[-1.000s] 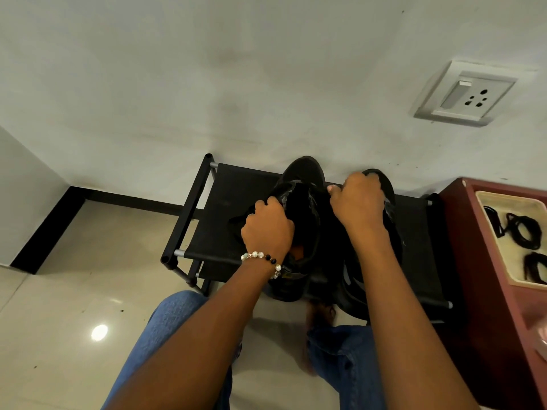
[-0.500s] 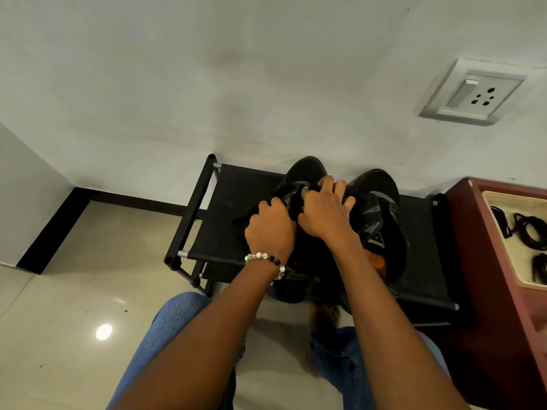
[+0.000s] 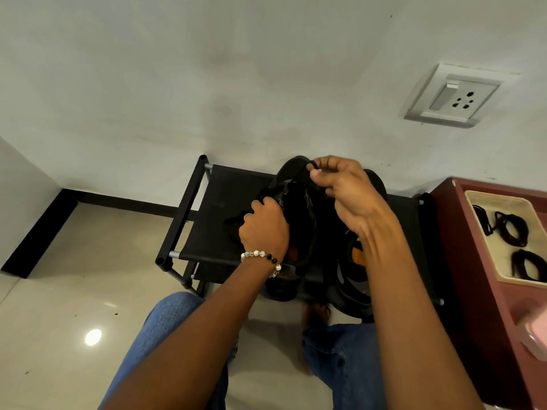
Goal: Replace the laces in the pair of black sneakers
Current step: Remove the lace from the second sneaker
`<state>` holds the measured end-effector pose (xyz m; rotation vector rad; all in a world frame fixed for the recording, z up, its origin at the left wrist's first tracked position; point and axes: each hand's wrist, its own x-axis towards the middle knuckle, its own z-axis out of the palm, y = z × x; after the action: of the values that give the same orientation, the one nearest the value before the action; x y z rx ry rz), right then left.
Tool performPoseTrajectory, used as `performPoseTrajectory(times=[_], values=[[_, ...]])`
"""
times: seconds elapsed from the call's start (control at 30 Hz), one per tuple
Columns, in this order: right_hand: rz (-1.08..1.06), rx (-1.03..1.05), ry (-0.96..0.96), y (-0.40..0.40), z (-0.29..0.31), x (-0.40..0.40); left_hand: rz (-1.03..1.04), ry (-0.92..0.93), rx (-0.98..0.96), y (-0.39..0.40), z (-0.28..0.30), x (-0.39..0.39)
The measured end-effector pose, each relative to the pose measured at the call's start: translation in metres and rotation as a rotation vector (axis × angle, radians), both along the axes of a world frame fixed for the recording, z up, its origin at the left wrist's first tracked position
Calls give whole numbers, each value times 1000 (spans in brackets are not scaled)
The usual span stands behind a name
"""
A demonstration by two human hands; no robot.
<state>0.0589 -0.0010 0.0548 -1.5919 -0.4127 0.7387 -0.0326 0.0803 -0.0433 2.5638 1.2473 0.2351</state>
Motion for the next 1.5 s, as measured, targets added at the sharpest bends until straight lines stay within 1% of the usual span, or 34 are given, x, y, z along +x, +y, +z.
performPoseTrajectory(times=[0.1, 0.17, 0.2, 0.23, 0.27, 0.3, 0.33, 0.37, 0.4, 0.43, 0.47, 0.53, 0.6, 0.67, 0.73, 0.8, 0.87, 0.97, 1.0, 1.1, 1.2, 1.23, 1.3, 1.33, 1.4, 1.47, 1.5], values=[[-57, 307, 26, -2, 20, -1, 0, 12, 0, 0, 0, 0], [-101, 476, 55, 0, 24, -1, -1, 15, -8, -1, 1, 0], [-110, 510, 51, 3, 24, -2, -1, 12, -14, -1, 2, -1], [-120, 481, 10, 5, 18, -2, -3, 8, -19, 0, 2, -1], [-143, 380, -91, 8, 10, -1, -8, 3, -23, 0, 3, -2], [-166, 213, -251, 10, -2, 3, -15, -1, -30, 1, 3, -2], [-172, 13, -450, 12, -14, 8, -22, -5, -44, 1, 4, -3], [-144, -179, -644, 14, -26, 11, -26, -11, -63, 1, 4, -3], [-87, -345, -782, 16, -36, 14, -23, -25, -90, 1, 5, -4], [-15, -474, -854, 19, -45, 15, -13, -46, -120, 2, 6, -4], [54, -569, -876, 22, -52, 15, -3, -74, -150, 2, 6, -4], [124, -683, -885, 30, -60, 9, 16, -132, -192, 4, 5, -4], [114, -756, -888, 36, -65, 5, 25, -160, -206, 6, 3, -4], [65, -768, -887, 39, -67, 4, 20, -159, -202, 6, 3, -5], [-9, -639, -835, 39, -68, 5, 18, -145, -199, 5, 4, -5], [-87, -463, -699, 36, -65, 2, 18, -121, -190, 4, 5, -4], [-181, -282, -521, 33, -53, -1, 14, -92, -175, 3, 6, -4], [-310, 125, -190, 21, -17, 4, 16, -66, -153, 1, 7, -4], [-334, 242, -118, 15, -5, 6, 16, -63, -146, 1, 7, -4], [-339, 430, -10, 3, 14, 3, 21, -60, -142, 1, 7, -4], [-252, 500, 13, 5, 14, -3, 23, -56, -141, 0, 7, -4], [-236, 475, -15, 6, 13, -3, 23, -57, -138, 0, 7, -4], [-246, 333, -128, 7, 6, 0, 17, -61, -133, 1, 7, -4], [-258, 219, -229, 8, -2, 2, 15, -63, -138, 1, 7, -4], [-240, -78, -539, 12, -21, 8, 11, -62, -150, 1, 7, -4], [-126, -346, -801, 21, -37, 11, 9, -60, -150, 1, 7, -4], [-37, -459, -871, 26, -44, 12, 8, -64, -150, 0, 7, -4]])
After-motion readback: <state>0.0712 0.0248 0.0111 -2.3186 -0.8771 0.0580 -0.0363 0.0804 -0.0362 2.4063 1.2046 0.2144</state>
